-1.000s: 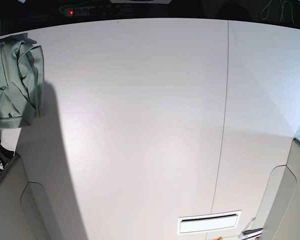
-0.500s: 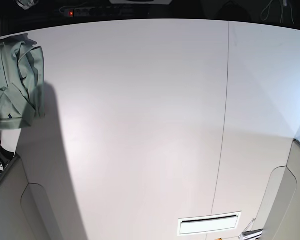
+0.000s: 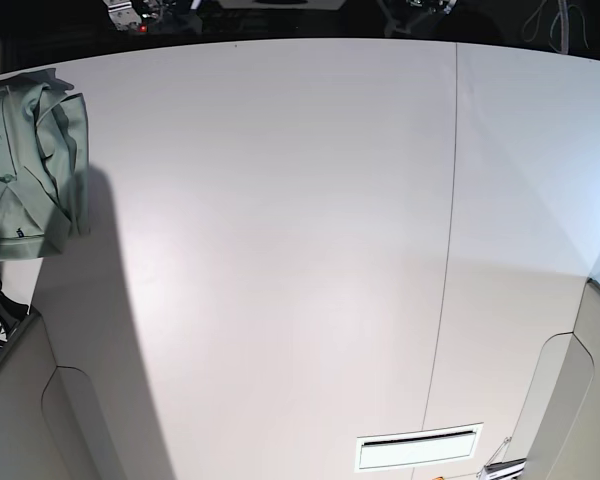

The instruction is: Fold the T-shirt properly

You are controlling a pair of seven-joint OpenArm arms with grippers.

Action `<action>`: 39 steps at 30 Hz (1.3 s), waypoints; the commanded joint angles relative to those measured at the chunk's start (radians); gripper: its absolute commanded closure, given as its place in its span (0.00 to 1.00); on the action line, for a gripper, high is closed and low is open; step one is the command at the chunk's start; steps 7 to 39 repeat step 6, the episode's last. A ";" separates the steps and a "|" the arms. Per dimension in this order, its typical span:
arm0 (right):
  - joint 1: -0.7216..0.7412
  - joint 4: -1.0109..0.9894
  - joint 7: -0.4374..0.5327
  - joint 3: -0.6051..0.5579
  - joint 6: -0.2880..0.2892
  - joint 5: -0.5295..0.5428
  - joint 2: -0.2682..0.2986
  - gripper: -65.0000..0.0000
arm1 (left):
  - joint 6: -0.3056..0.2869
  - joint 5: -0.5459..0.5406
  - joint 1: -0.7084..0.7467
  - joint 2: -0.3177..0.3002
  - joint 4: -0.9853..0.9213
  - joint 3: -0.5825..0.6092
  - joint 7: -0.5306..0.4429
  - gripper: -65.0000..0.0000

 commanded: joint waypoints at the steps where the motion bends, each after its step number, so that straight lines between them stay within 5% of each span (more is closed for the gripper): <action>1: 0.003 0.006 0.006 0.023 -0.017 0.000 -0.008 1.00 | 0.013 0.000 0.010 -0.001 0.003 0.000 0.005 1.00; 6: 0.011 0.006 0.009 0.108 -0.039 -0.048 -0.071 1.00 | 0.026 0.000 0.010 -0.001 0.003 0.000 -0.026 1.00; 39: 0.011 0.006 0.009 0.108 -0.039 -0.048 -0.071 1.00 | 0.026 0.000 0.010 -0.001 0.003 0.000 -0.026 1.00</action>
